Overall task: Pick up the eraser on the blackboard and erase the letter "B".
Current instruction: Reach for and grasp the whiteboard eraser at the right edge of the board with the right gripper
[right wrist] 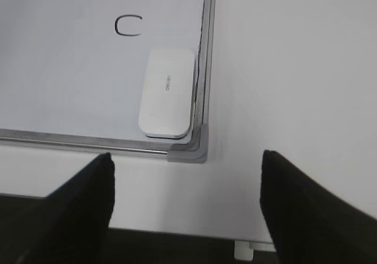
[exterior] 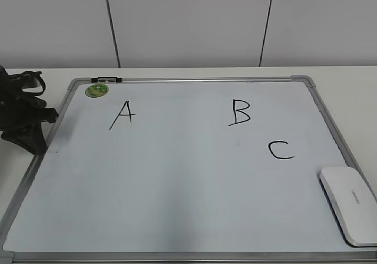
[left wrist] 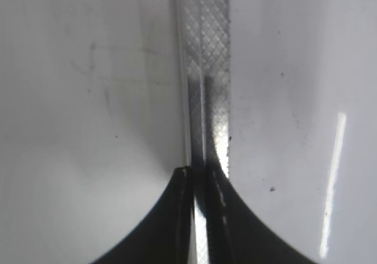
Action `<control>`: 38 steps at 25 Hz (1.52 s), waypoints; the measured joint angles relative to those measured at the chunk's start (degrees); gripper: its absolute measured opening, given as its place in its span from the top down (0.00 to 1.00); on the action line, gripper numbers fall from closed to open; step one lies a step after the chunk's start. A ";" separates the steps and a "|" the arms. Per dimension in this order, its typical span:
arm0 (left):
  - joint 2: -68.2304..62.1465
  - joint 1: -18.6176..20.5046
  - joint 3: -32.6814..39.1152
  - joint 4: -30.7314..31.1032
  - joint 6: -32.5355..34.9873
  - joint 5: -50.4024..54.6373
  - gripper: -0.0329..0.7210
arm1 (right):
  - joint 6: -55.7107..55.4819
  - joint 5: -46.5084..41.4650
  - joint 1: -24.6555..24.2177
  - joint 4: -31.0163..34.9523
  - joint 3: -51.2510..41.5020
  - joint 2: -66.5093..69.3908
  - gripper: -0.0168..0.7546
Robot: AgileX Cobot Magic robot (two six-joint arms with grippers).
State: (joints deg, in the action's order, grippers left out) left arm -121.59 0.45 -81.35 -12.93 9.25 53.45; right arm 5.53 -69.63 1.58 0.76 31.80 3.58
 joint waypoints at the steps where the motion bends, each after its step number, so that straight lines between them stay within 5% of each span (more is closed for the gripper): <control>1: 0.00 0.00 0.00 0.00 0.00 0.00 0.94 | 0.00 -0.67 0.00 0.00 0.82 2.11 0.21; 9: 0.00 0.00 0.00 0.00 0.00 0.00 0.94 | 0.00 -2.44 0.00 0.47 5.46 21.35 0.21; 38: 0.00 0.00 0.00 -0.56 -0.03 0.13 0.94 | 2.63 15.56 0.90 8.08 9.79 61.78 0.21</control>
State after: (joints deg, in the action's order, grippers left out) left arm -121.59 0.45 -81.35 -13.49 9.22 53.58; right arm 8.16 -54.07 2.47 8.84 41.59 65.36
